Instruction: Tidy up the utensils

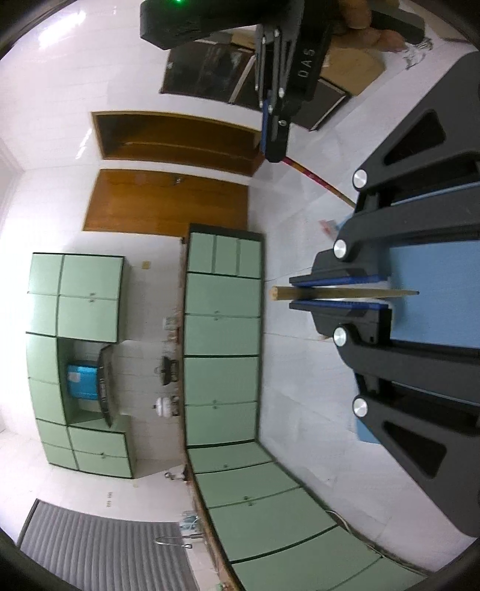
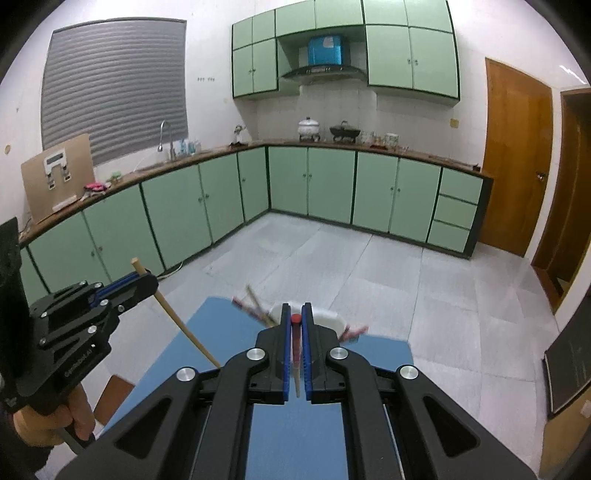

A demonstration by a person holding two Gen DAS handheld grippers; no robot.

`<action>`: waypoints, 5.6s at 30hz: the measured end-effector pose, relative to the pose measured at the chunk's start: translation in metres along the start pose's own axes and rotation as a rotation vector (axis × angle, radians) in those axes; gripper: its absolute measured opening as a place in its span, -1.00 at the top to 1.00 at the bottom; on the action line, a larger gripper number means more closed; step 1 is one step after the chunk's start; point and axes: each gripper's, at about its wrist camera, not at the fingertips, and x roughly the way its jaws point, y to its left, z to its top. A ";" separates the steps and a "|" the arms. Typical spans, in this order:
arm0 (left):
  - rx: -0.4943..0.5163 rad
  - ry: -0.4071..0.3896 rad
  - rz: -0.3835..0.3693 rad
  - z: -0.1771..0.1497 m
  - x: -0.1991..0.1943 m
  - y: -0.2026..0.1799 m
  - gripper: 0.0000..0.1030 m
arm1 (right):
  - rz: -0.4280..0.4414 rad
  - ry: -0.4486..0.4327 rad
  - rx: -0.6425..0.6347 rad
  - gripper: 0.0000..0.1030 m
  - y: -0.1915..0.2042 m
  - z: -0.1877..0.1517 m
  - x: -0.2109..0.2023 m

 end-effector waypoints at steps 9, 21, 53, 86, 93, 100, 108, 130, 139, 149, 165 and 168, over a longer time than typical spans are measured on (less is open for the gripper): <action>-0.036 -0.103 0.049 0.029 0.068 -0.002 0.88 | -0.036 -0.048 -0.009 0.90 -0.011 0.042 0.060; 0.006 -0.067 0.085 -0.009 0.170 0.004 0.88 | -0.048 0.042 0.029 0.90 -0.044 0.009 0.161; -0.049 0.084 0.160 -0.081 -0.071 0.038 -0.65 | -0.033 -0.252 0.132 -0.56 0.012 -0.112 -0.071; -0.091 0.142 0.281 -0.179 -0.332 -0.044 -0.89 | -0.072 -0.163 0.144 -0.80 0.132 -0.290 -0.269; -0.114 0.104 0.307 -0.184 -0.369 -0.054 -0.90 | -0.081 -0.184 0.132 -0.81 0.141 -0.291 -0.291; -0.068 0.020 0.321 -0.181 -0.398 -0.068 -0.90 | -0.115 -0.207 0.122 -0.84 0.146 -0.287 -0.313; -0.066 0.008 0.311 -0.178 -0.408 -0.075 -0.90 | -0.148 -0.206 0.127 -0.85 0.149 -0.292 -0.323; -0.097 0.047 0.308 -0.182 -0.396 -0.065 -0.90 | -0.183 -0.195 0.124 -0.85 0.156 -0.293 -0.319; -0.084 0.013 0.336 -0.182 -0.402 -0.067 -0.90 | -0.189 -0.198 0.144 -0.85 0.152 -0.294 -0.320; -0.085 0.020 0.331 -0.183 -0.401 -0.067 -0.90 | -0.192 -0.213 0.147 -0.85 0.155 -0.295 -0.322; -0.091 0.021 0.329 -0.182 -0.401 -0.065 -0.90 | -0.188 -0.222 0.149 -0.85 0.153 -0.299 -0.324; -0.091 0.019 0.331 -0.182 -0.401 -0.065 -0.90 | -0.189 -0.219 0.146 -0.85 0.154 -0.298 -0.324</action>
